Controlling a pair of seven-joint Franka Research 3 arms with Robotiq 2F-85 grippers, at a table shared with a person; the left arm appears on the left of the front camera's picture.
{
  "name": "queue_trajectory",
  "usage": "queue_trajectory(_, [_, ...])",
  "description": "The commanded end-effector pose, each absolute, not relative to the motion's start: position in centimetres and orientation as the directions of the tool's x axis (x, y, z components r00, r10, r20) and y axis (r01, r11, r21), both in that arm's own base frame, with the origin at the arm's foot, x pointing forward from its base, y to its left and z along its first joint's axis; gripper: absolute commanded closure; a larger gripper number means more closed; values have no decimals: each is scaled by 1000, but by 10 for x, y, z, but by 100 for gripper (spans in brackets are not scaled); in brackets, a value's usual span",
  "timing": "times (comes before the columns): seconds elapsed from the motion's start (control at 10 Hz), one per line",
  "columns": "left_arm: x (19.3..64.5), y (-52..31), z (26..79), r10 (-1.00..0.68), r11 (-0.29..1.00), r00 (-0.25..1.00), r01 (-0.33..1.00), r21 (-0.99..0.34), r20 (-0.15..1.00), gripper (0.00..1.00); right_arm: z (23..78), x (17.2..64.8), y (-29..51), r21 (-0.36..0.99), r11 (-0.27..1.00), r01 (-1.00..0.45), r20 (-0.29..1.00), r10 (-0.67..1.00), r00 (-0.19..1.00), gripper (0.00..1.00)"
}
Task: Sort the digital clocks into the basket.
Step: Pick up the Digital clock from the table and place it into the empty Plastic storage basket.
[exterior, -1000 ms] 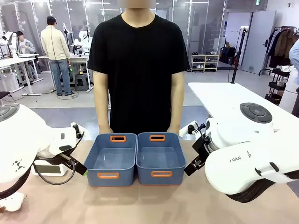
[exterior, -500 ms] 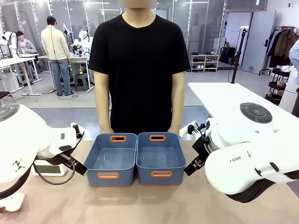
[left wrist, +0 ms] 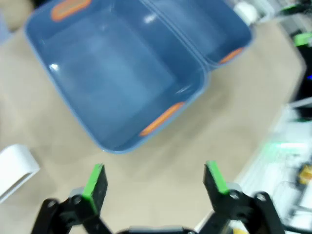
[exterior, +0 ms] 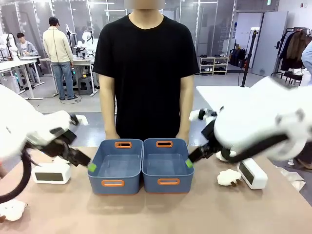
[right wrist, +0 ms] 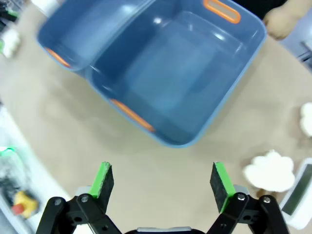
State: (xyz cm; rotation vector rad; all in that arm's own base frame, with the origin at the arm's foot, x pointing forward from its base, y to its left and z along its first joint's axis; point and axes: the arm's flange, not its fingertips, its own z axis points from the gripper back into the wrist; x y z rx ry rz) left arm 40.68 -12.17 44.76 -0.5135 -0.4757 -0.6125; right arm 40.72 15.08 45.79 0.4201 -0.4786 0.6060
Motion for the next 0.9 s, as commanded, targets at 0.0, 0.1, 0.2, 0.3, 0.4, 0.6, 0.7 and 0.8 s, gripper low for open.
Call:
queue_trajectory(0.0, [431,-37,469,-284,587,808,572,-573,517,0,471,425,81,475,671,-569,490,335,805,0])
queue_trajectory(0.1, [432,-2,473,-214,479,827,553,-682,520,0,472,424,50,611,594,-523,469,260,844,0])
queue_trajectory(0.2, [426,36,476,-127,384,851,516,-765,510,0,471,420,18,721,501,-479,435,210,875,0])
queue_trajectory(0.3, [417,70,478,-48,320,858,499,-805,512,0,467,412,-12,789,420,-449,422,161,892,0])
queue_trajectory(0.4, [394,116,476,74,262,838,506,-822,540,0,456,395,-63,846,330,-419,429,45,902,0])
queue_trajectory(0.6, [351,182,462,240,274,797,492,-826,555,0,428,353,-149,894,281,-350,408,-184,894,0])
queue_trajectory(0.7, [330,206,460,285,304,780,477,-825,557,0,418,329,-183,907,261,-330,398,-279,874,0])
queue_trajectory(0.8, [317,223,457,318,331,768,459,-825,555,0,414,312,-208,908,274,-317,400,-337,852,0])
